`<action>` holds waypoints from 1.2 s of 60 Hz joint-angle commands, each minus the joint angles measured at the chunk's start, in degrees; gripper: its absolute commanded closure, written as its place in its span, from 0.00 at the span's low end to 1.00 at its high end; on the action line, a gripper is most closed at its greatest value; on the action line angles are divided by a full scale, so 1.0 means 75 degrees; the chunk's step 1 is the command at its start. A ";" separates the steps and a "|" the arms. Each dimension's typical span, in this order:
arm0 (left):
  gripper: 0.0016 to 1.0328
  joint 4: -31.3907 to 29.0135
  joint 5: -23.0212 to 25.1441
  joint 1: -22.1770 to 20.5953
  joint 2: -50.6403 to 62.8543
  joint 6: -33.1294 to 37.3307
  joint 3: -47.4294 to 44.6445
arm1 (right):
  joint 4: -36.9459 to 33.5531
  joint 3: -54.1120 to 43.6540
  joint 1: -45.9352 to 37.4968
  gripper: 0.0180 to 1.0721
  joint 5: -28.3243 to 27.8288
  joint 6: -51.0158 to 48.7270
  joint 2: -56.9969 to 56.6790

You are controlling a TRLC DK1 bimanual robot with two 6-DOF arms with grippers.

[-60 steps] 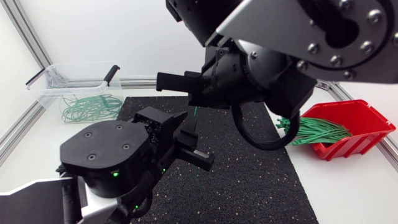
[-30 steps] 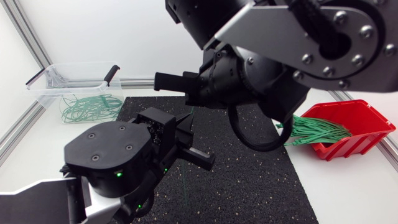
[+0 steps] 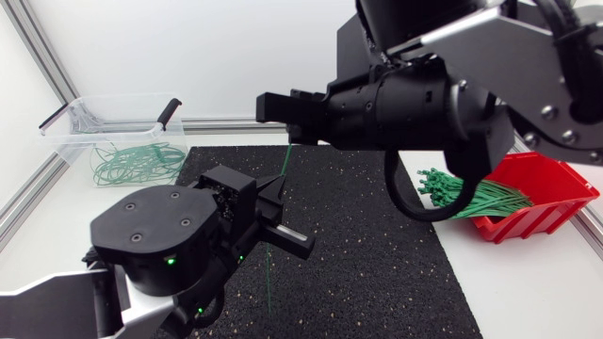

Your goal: Take a green cable tie from the red box, thread the tail through the head to close it, then place it in the transparent bin on the left.

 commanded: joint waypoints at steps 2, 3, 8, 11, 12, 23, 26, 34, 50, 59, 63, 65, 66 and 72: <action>0.97 -0.0121 0.0348 0.0236 -0.0380 0.0093 -0.0240 | 0.0128 -0.0334 -0.0353 0.62 -0.0485 -0.0570 -0.0295; 0.97 -0.0157 0.0384 0.0247 -0.0416 0.0081 -0.0252 | 0.0128 -0.0345 -0.0399 0.62 -0.0578 -0.0640 -0.0330; 0.97 -0.0414 0.0747 0.0412 -0.0615 -0.0012 -0.0287 | 0.0140 -0.0463 -0.0739 0.62 -0.1235 -0.1039 -0.0482; 0.97 -0.0602 0.0981 0.0517 -0.0732 -0.0071 -0.0299 | 0.0093 -0.0498 -0.0985 0.62 -0.1774 -0.1238 -0.0552; 0.97 -0.0661 0.1040 0.0552 -0.0791 -0.0106 -0.0299 | 0.0070 -0.0521 -0.1103 0.62 -0.2031 -0.1320 -0.0576; 0.96 -0.1434 0.2177 0.0974 -0.1388 -0.0446 -0.0369 | -0.0235 -0.0685 -0.2333 0.54 -0.4270 -0.2117 -0.0599; 0.96 -0.1668 0.2493 0.1044 -0.1517 -0.0563 -0.0357 | -0.0282 -0.0732 -0.2638 0.54 -0.4891 -0.2375 -0.0564; 0.96 -0.1996 0.3161 0.1208 -0.1740 -0.0797 -0.0322 | -0.0282 -0.0966 -0.3247 0.54 -0.6344 -0.3101 -0.0529; 0.96 -0.2641 0.4368 0.1290 -0.2080 -0.1383 -0.0053 | -0.0282 -0.1306 -0.3845 0.53 -0.8348 -0.5691 -0.0541; 0.96 -0.2676 0.4708 0.1279 -0.2314 -0.1618 0.0041 | -0.0423 -0.1517 -0.3774 0.44 -0.8594 -0.6687 -0.0552; 0.96 -0.2688 0.4708 0.1197 -0.2408 -0.1641 0.0065 | -0.0434 -0.1634 -0.3681 0.44 -0.8641 -0.6851 -0.0541; 0.96 -0.2711 0.4708 0.1150 -0.2466 -0.1665 0.0076 | -0.0423 -0.1693 -0.3575 0.44 -0.8629 -0.7062 -0.0529; 0.96 -0.2735 0.4708 0.1138 -0.2478 -0.1676 0.0088 | -0.0446 -0.1693 -0.3505 0.44 -0.8606 -0.7144 -0.0517; 0.96 -0.2758 0.4743 0.1056 -0.2490 -0.1723 0.0123 | -0.0493 -0.1740 -0.3317 0.44 -0.8758 -0.7496 -0.0494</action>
